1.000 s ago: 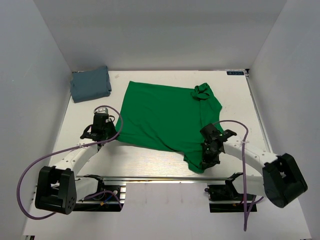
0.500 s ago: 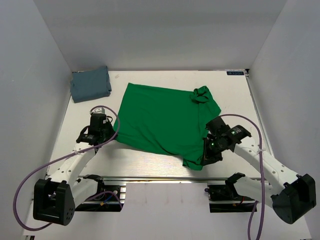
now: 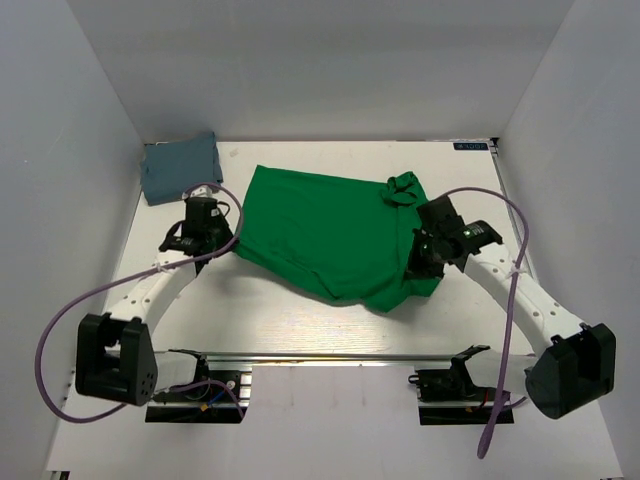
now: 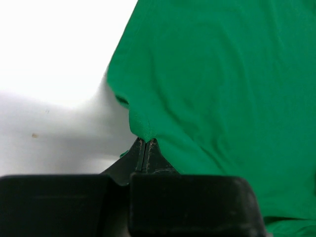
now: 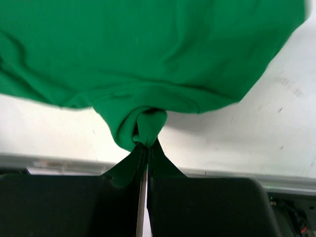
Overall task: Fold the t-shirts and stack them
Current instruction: Fold the flattened tshirt in 1/3 of the way
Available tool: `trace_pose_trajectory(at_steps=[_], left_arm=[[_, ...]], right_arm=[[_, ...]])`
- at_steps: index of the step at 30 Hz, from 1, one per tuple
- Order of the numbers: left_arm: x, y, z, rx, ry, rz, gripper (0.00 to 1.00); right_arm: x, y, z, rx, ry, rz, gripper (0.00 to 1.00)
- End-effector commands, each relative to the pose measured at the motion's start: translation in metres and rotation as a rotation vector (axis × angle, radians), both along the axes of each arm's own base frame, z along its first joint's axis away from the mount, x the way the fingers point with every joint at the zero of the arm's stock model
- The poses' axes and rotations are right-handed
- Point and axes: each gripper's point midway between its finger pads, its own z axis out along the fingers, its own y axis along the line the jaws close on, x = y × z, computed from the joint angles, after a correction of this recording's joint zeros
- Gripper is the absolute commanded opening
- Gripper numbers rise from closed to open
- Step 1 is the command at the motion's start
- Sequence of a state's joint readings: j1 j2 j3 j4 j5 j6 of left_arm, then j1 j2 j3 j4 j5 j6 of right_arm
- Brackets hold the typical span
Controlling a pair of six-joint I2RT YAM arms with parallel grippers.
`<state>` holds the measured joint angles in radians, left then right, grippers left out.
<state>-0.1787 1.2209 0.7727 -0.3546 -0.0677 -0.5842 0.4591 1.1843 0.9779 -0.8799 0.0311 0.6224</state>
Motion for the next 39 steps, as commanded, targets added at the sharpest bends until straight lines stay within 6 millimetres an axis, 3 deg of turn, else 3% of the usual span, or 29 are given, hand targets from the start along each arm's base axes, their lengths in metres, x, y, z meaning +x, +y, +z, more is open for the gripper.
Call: trace_pose_trajectory(at_steps=[1, 3, 6, 13, 18, 20, 29, 32, 34, 35, 37, 38, 39], left_arm=[[0.03, 0.004, 0.012, 0.006, -0.035, 0.035, 0.0], [0.042, 0.004, 0.015, 0.013, -0.031, 0.041, 0.0], [0.054, 0.004, 0.005, 0.03, 0.001, 0.052, 0.0], [0.09, 0.012, 0.014, 0.078, -0.006, 0.116, 0.0], [0.11, 0.017, 0.016, 0.101, -0.008, 0.13, 0.0], [0.118, 0.016, 0.016, 0.108, -0.01, 0.124, 0.0], [0.144, 0.007, -0.011, 0.105, 0.043, 0.092, 0.0], [0.158, 0.003, -0.011, 0.096, 0.036, 0.085, 0.0], [0.166, 0.003, -0.025, 0.073, 0.061, 0.105, 0.02], [0.177, 0.001, -0.019, 0.059, 0.042, 0.115, 0.04], [0.183, -0.001, -0.039, 0.03, 0.094, 0.118, 0.4], [0.196, 0.001, -0.029, 0.009, 0.076, 0.133, 0.58], [0.2, -0.003, -0.03, -0.01, 0.088, 0.13, 0.72]], right_arm=[[0.044, -0.01, 0.031, -0.012, -0.148, -0.098, 0.0], [0.057, -0.025, 0.032, -0.051, -0.169, -0.155, 0.0], [0.07, -0.048, 0.025, -0.098, -0.156, -0.218, 0.0], [0.097, -0.072, 0.018, -0.094, -0.154, -0.272, 0.0], [0.12, -0.077, 0.021, -0.072, -0.216, -0.24, 0.0], [0.124, -0.069, 0.018, -0.03, -0.204, -0.2, 0.0], [0.159, -0.084, 0.01, -0.036, -0.192, -0.198, 0.0], [0.169, -0.089, -0.004, -0.051, -0.171, -0.185, 0.0], [0.181, -0.093, -0.017, -0.061, -0.147, -0.184, 0.0], [0.192, -0.096, -0.011, -0.064, -0.173, -0.182, 0.0], [0.207, -0.096, -0.03, -0.039, -0.15, -0.17, 0.0], [0.227, -0.095, -0.014, -0.034, -0.202, -0.16, 0.0], [0.235, -0.091, -0.014, -0.001, -0.205, -0.148, 0.17]])
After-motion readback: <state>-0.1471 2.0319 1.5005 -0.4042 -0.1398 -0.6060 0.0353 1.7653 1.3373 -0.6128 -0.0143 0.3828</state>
